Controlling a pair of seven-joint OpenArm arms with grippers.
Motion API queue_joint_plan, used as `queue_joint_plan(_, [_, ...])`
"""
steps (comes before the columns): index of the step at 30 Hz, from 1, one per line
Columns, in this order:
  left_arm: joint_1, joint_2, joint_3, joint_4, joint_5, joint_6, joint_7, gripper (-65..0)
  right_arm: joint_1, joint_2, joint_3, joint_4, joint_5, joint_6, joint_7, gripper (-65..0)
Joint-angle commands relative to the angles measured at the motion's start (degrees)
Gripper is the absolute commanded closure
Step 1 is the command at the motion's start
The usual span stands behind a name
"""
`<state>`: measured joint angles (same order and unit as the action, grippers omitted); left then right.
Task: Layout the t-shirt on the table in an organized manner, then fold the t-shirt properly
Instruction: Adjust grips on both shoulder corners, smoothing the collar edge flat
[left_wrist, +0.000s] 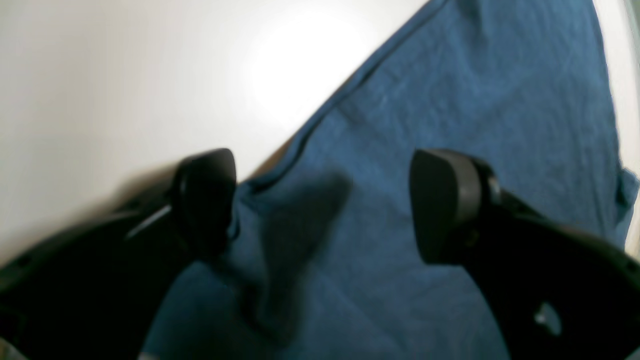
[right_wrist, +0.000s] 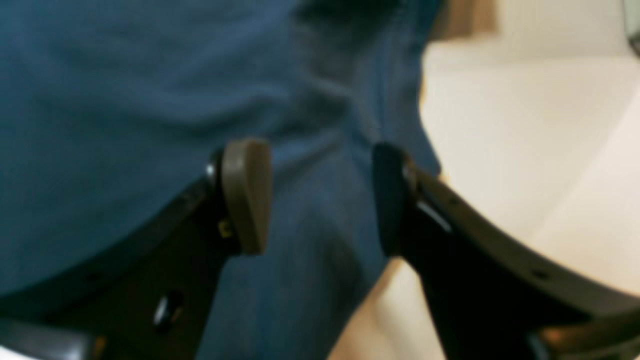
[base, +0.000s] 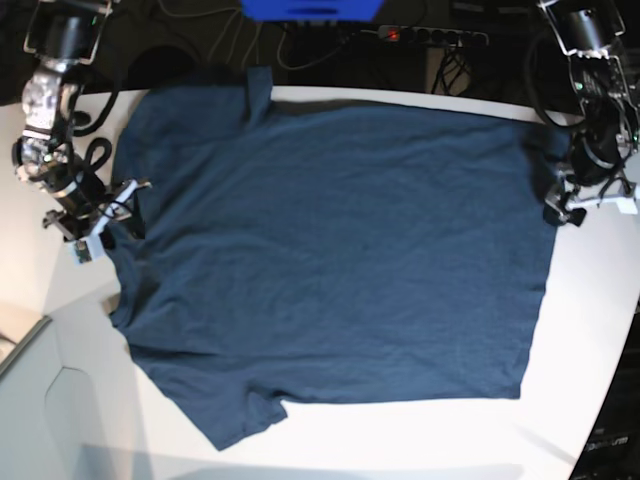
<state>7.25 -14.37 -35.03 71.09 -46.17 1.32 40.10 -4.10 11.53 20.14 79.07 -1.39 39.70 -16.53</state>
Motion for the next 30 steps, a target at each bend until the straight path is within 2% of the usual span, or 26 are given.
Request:
queue_joint_plan(1, [1.50,-0.71,-0.36,3.94,-1.08,-1.19,-0.93,-52.7,-0.96,0.12,1.35,3.00,1.34,0.30,1.81,-32.5])
queue_joint_plan(6, [7.04,0.96,-0.45,11.86,-0.90,-1.10,-1.28,-52.7,-5.88,-4.36,5.57,10.21,1.34,0.30,1.72,-32.5])
queue_joint_plan(10, [11.00,0.88,-0.45,13.26,-0.99,-1.37,-1.55,-52.7,-9.66,-7.53,7.77,14.25,1.34,0.30,1.72,-32.5])
queue_joint_plan(26, [15.13,0.44,-0.45,13.35,-0.82,-1.10,-0.93,-52.7,-16.08,-8.23,8.12,14.60,1.34,0.30,1.72,-32.4])
queue_joint_plan(30, [16.36,0.79,-4.14,16.43,-0.38,-1.10,-0.93,-52.7,-16.25,-8.23,8.74,14.51,1.34,0.30,1.72,-32.3])
